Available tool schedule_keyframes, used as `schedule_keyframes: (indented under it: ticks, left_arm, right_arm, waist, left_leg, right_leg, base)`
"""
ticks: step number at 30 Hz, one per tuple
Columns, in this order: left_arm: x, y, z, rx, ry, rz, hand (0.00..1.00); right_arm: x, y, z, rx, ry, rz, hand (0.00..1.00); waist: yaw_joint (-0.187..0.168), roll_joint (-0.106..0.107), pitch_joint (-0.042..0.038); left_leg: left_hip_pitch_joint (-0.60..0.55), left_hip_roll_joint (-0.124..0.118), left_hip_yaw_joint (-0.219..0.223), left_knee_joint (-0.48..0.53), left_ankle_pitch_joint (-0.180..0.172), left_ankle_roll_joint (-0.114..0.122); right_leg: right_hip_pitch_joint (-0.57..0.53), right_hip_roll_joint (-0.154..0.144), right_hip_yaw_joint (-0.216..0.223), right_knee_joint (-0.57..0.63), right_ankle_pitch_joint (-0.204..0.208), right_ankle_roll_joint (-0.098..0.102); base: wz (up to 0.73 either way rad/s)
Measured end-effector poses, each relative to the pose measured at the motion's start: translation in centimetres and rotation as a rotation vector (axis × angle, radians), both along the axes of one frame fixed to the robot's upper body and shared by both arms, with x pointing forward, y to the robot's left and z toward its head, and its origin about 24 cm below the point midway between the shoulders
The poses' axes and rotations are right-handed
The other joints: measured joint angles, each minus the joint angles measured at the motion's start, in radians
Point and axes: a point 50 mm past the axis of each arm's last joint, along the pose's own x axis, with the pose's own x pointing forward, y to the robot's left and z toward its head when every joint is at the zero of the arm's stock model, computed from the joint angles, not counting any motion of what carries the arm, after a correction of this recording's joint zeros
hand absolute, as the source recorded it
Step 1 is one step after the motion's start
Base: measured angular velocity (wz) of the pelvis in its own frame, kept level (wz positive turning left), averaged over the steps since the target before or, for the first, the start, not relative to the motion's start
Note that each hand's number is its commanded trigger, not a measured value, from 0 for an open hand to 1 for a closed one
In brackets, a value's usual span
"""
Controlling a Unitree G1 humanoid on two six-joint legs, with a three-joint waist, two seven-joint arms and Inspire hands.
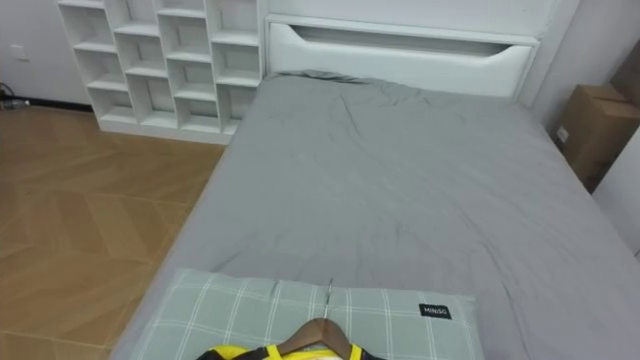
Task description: Hang clothes
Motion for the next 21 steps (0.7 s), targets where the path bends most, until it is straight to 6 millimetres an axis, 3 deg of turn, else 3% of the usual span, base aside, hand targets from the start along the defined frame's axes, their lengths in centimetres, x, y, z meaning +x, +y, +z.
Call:
schedule_keyframes:
  ticks: [7, 13, 18, 21]
  left_arm:
    - [2.1, 1.7, 0.7, 0.166, -0.106, 0.053, 0.0]
    - [6.0, 3.9, 2.1, 0.355, -0.251, 0.021, 0.0]
    - [10.5, 4.7, 4.3, 0.532, -0.418, -0.152, 0.0]
    - [12.4, 4.8, 5.3, 0.621, -0.491, -0.247, 0.0]
  right_arm:
    - [0.0, -0.1, 0.0, 0.003, 0.002, 0.004, 0.0]
    - [0.2, -0.5, 0.1, 0.0, 0.002, 0.016, 0.0]
    - [0.4, -0.9, 0.2, -0.009, -0.018, 0.028, 0.0]
    - [0.8, -1.4, 0.4, -0.019, -0.028, 0.051, 0.0]
  waist:
    - [-0.002, 0.001, 0.0002]
    - [-0.001, 0.011, 0.0033]
    - [-0.006, 0.025, 0.0106]
    - [-0.015, 0.043, 0.0082]
  left_leg:
    - [0.001, 0.0, -0.004, 0.001, 0.0, 0.0]
    - [0.001, 0.0, -0.004, -0.007, 0.0, 0.0]
    - [-0.003, 0.0, -0.007, -0.012, 0.0, 0.0]
    - [-0.001, -0.001, -0.005, -0.012, 0.0, 0.0]
  right_leg:
    - [0.002, 0.0, -0.001, 0.001, 0.001, -0.001]
    - [0.002, 0.001, -0.003, 0.003, 0.002, -0.002]
    - [-0.002, 0.001, -0.006, 0.0, 0.002, -0.002]
    - [-0.003, 0.001, -0.003, 0.0, 0.002, -0.002]
  base:
    - [0.0]
    - [0.0]
    - [0.01]
    - [0.0]
